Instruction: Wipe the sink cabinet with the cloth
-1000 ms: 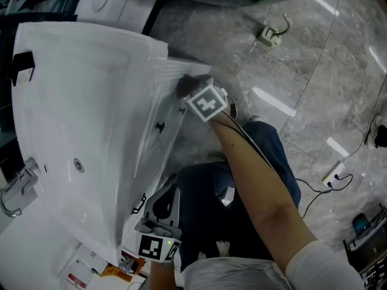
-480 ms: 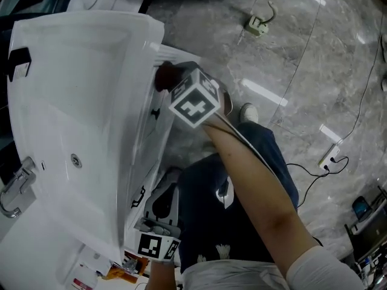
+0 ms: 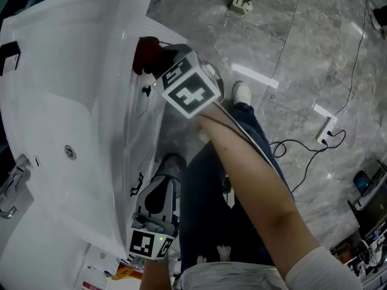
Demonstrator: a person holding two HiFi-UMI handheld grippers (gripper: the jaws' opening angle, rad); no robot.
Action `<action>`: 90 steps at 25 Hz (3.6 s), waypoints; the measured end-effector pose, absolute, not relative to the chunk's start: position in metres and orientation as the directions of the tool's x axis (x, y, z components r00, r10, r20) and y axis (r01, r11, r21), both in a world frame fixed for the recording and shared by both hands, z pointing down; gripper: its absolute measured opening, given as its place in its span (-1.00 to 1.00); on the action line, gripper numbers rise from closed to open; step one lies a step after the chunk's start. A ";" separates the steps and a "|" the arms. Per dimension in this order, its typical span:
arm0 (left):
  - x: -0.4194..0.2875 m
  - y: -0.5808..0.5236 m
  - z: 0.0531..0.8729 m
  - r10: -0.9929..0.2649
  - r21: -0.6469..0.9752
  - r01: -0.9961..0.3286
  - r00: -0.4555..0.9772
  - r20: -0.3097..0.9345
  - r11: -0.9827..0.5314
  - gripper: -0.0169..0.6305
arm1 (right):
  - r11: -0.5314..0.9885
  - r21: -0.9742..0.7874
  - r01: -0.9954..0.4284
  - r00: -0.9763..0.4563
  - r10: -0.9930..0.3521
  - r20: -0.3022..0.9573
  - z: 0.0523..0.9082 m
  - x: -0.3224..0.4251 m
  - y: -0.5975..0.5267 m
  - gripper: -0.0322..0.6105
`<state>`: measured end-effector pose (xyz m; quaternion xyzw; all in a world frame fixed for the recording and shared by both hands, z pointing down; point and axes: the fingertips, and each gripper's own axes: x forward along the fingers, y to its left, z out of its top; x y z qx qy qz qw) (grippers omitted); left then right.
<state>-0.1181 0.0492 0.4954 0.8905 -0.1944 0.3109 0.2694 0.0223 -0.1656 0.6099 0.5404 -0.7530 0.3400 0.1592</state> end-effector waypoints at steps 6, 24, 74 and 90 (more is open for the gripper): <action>-0.135 0.055 0.497 -0.165 0.329 -0.480 0.732 0.660 -0.813 -0.91 | 0.161 -0.297 -0.941 -0.330 -0.625 0.707 0.649 0.022 -0.141 -0.63; -0.163 0.063 0.511 -0.144 0.359 -0.451 0.763 0.631 -0.817 -0.91 | 0.231 -0.159 -0.960 -0.276 -0.673 0.686 0.643 -0.024 -0.161 -0.63; -0.135 0.052 0.558 -0.239 0.258 -0.577 0.645 0.726 -0.775 -0.91 | 0.544 -0.331 -0.771 -0.577 -0.377 0.725 0.754 -0.154 -0.096 -0.63; -0.076 0.022 0.553 -0.257 0.265 -0.596 0.646 0.719 -0.758 -0.91 | 0.537 -0.444 -0.718 -0.657 -0.309 0.688 0.756 -0.099 -0.123 -0.64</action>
